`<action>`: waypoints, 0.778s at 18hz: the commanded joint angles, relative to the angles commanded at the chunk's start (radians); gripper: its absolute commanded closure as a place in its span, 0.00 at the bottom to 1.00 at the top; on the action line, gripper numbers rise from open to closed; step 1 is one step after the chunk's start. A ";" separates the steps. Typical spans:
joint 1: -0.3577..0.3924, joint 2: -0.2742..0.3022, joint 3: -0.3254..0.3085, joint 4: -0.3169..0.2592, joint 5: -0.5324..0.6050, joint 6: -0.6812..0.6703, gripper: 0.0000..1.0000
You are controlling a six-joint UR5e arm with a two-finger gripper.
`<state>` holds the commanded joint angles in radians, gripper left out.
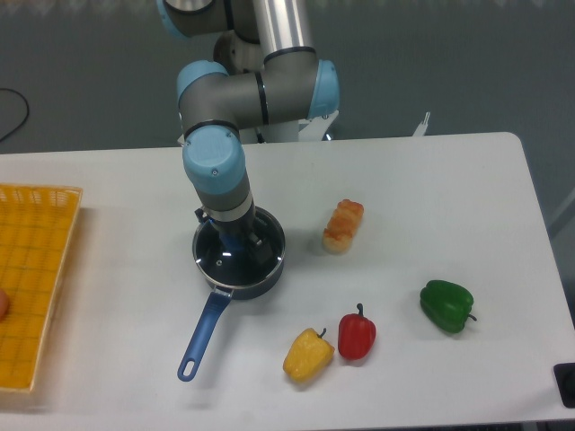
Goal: Open the lid
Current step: 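Close the gripper on the blue knob of the glass lid, then lift the glass lid off the saucepan and move it toward the bread roll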
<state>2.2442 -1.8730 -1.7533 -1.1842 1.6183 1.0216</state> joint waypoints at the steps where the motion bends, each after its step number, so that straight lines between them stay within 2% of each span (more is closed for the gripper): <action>1: 0.000 0.000 0.002 0.000 0.000 0.002 0.07; 4: 0.000 0.002 0.002 -0.002 0.000 0.003 0.16; 6: 0.000 0.002 0.002 -0.002 0.000 0.003 0.28; 14: 0.000 0.002 0.003 0.002 -0.002 0.006 0.30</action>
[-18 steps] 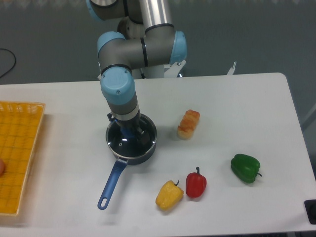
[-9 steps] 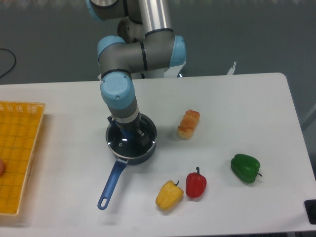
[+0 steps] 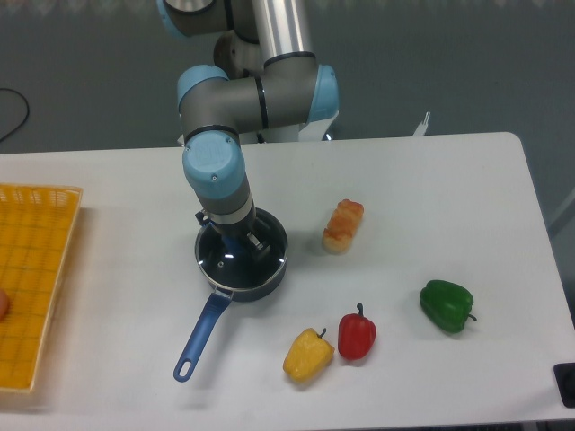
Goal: Open the lid
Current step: 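Lift the glass lid off the saucepan and move it toward the bread roll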
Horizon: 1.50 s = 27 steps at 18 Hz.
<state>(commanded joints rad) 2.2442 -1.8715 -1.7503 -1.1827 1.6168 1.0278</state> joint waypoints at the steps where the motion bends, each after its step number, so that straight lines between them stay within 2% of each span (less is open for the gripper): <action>1: 0.000 0.002 0.000 0.000 -0.002 0.000 0.30; 10: 0.002 0.015 0.009 0.003 -0.006 0.005 0.32; 18: 0.020 0.031 0.011 -0.017 0.002 0.043 0.33; 21: 0.055 0.051 0.012 -0.064 0.002 0.077 0.33; 27: 0.124 0.075 0.012 -0.123 0.002 0.146 0.33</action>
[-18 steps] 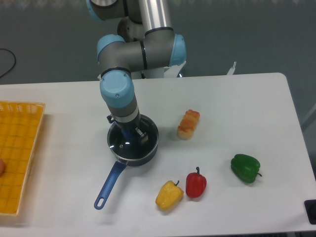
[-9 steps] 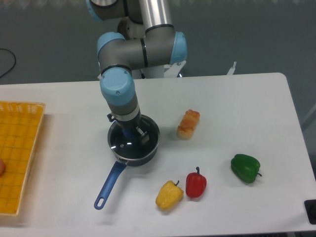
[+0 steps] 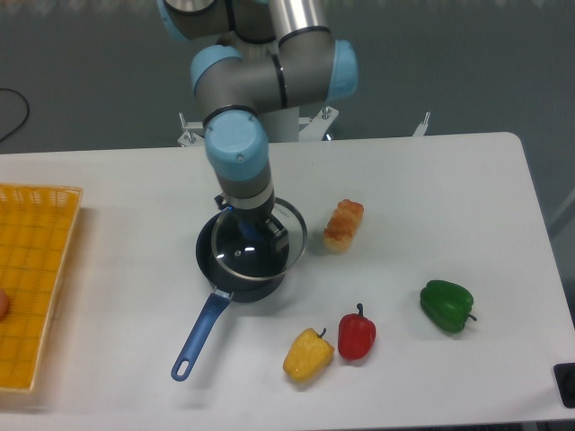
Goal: Open the lid
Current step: 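Lift the glass lid off the saucepan and move it toward the bread roll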
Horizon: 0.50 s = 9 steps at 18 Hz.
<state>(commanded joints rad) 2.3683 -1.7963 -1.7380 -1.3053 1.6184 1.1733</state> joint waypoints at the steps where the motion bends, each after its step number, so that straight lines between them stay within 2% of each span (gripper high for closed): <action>1: 0.014 0.002 0.000 -0.015 0.002 0.014 0.33; 9: 0.149 0.006 0.011 -0.026 -0.002 0.135 0.33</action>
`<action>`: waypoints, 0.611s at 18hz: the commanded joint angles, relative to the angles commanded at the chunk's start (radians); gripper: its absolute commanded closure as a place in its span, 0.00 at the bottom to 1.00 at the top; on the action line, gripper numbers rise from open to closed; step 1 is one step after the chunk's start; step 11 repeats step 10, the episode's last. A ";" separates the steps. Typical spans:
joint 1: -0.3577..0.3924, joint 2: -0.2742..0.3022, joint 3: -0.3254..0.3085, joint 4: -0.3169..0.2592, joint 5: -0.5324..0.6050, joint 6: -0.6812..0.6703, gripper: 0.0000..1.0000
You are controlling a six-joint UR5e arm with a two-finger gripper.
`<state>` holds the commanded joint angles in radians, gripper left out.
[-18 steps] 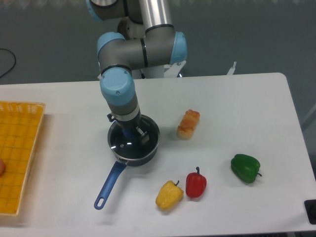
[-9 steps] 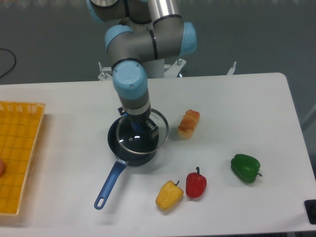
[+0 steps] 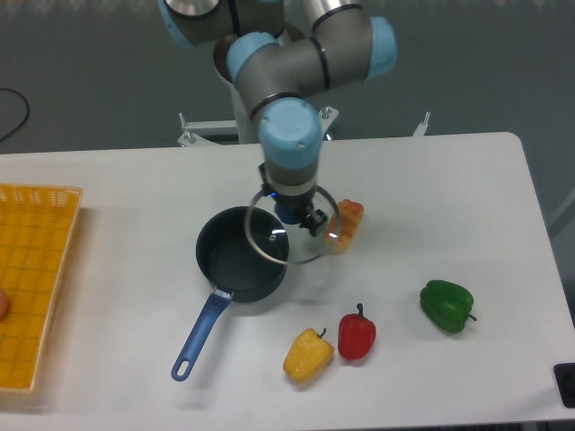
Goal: Open the lid
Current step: 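Lift the glass lid off the saucepan and move it toward the bread roll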
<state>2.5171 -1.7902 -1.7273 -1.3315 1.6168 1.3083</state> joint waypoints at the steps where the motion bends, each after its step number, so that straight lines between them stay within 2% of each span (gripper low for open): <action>1: 0.018 0.000 0.000 0.002 0.000 0.015 0.33; 8: 0.111 0.009 0.003 -0.002 0.002 0.114 0.33; 11: 0.120 0.009 0.002 -0.002 0.002 0.118 0.33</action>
